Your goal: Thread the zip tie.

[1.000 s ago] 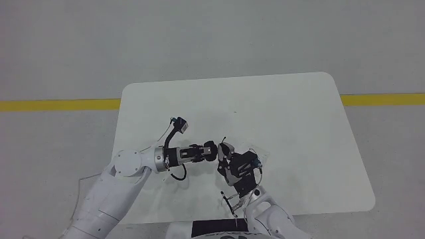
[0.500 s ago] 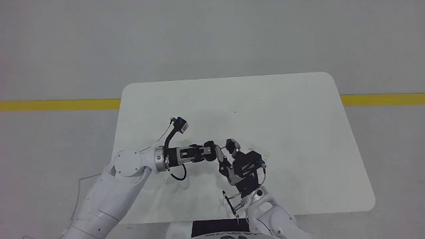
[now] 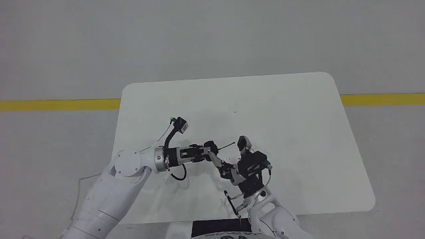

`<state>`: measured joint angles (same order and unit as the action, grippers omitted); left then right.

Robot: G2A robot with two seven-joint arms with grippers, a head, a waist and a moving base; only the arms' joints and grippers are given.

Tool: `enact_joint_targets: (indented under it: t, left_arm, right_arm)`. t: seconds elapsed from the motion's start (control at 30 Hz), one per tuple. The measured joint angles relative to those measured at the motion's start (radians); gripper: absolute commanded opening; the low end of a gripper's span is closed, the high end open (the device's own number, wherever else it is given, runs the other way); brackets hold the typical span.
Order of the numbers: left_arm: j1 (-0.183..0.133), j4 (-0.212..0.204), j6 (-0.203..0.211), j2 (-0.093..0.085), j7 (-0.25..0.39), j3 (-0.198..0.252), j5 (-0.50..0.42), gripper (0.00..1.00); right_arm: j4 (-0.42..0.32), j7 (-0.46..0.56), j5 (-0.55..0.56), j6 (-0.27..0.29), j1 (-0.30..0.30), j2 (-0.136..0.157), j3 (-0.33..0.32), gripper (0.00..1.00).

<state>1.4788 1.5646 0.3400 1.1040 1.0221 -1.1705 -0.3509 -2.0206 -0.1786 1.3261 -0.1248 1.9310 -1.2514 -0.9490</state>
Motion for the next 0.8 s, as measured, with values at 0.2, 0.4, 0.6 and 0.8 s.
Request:
enact_joint_targets:
  t: [0.2, 0.4, 0.6, 0.8]
  left_arm:
    - [0.000, 0.000, 0.000, 0.000, 0.000, 0.000, 0.000, 0.00]
    - [0.000, 0.000, 0.000, 0.000, 0.000, 0.000, 0.000, 0.00]
    - [0.000, 0.000, 0.000, 0.000, 0.000, 0.000, 0.000, 0.00]
    - [0.000, 0.000, 0.000, 0.000, 0.000, 0.000, 0.000, 0.00]
  right_arm:
    - [0.000, -0.001, 0.001, 0.003, -0.001, 0.001, 0.002, 0.00]
    - [0.001, 0.001, 0.002, 0.001, -0.002, 0.001, 0.004, 0.00]
    - [0.006, 0.004, 0.007, 0.003, -0.010, 0.000, 0.013, 0.00]
    - [0.018, 0.016, 0.015, -0.001, -0.024, -0.002, 0.025, 0.00]
